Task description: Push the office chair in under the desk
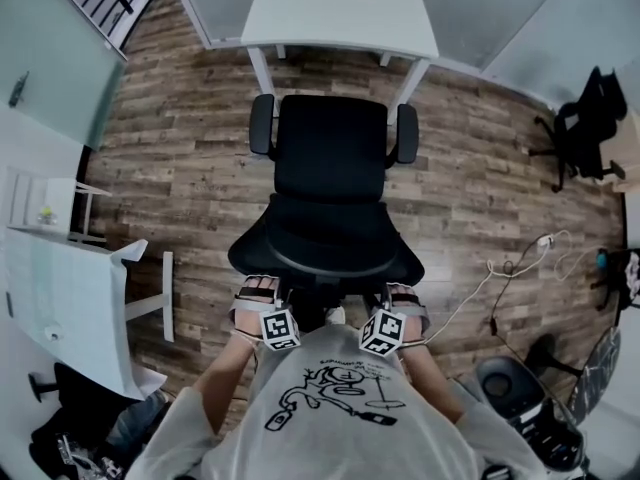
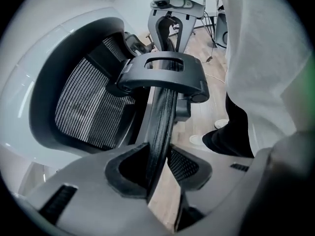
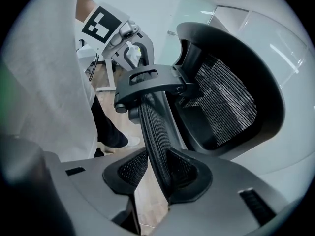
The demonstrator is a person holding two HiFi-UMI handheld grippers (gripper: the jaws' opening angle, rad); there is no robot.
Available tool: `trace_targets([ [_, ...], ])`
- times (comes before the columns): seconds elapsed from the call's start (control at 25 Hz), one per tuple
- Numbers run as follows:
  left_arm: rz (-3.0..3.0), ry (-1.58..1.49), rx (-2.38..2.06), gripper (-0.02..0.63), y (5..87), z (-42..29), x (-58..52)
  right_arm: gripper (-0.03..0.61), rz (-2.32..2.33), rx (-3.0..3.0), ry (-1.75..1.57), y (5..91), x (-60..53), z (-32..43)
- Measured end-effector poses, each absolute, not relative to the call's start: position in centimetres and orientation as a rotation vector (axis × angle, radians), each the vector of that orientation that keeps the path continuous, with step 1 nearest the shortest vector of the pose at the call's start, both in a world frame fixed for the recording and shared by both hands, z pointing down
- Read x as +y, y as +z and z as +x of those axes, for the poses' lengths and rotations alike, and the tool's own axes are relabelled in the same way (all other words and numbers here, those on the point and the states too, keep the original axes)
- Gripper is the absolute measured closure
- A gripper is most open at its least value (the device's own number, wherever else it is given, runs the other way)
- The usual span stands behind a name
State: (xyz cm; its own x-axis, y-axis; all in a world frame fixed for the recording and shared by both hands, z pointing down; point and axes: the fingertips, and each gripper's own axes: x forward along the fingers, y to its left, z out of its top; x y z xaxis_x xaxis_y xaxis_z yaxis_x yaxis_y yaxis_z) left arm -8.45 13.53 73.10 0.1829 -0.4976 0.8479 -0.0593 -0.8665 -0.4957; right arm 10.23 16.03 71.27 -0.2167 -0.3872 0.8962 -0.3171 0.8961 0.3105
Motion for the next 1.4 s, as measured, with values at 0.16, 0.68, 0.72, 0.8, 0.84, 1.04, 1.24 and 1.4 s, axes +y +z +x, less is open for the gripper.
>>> trace_targets([
  [0.16,-2.138,-1.738,0.507,0.491,73.0,-8.1,11.9,0.43,0.536,-1.807,-0.082,71.3,14.4,10.4],
  [0.68,-2.175,-1.739,0.517,0.492,73.6,-7.6,7.0,0.429,0.54,-1.778,-0.083,71.9,9.2,10.8],
  [0.72,-2.171,-1.749,0.518,0.492,73.6,-7.7,6.4,0.428,0.539,-1.778,-0.084,71.9,8.8,10.7],
  [0.8,-2.16,-1.769,0.518,0.492,73.4,-8.0,5.3,0.428,0.541,-1.782,-0.086,72.1,7.8,10.5],
  [0.84,-2.157,-1.774,0.518,0.492,73.5,-8.1,4.7,0.428,0.545,-1.785,-0.087,72.2,7.3,10.4],
  [1.04,-2.138,-1.756,0.516,0.492,73.8,-8.6,1.8,0.428,0.566,-1.787,-0.101,72.5,4.7,9.9],
  [1.24,-2.159,-1.749,0.522,0.492,73.8,-8.0,-0.4,0.428,0.582,-1.764,-0.094,72.6,2.5,10.4],
  [1.4,-2.17,-1.75,0.535,0.492,73.8,-7.8,-1.9,0.428,0.601,-1.754,-0.095,72.8,1.0,10.6],
])
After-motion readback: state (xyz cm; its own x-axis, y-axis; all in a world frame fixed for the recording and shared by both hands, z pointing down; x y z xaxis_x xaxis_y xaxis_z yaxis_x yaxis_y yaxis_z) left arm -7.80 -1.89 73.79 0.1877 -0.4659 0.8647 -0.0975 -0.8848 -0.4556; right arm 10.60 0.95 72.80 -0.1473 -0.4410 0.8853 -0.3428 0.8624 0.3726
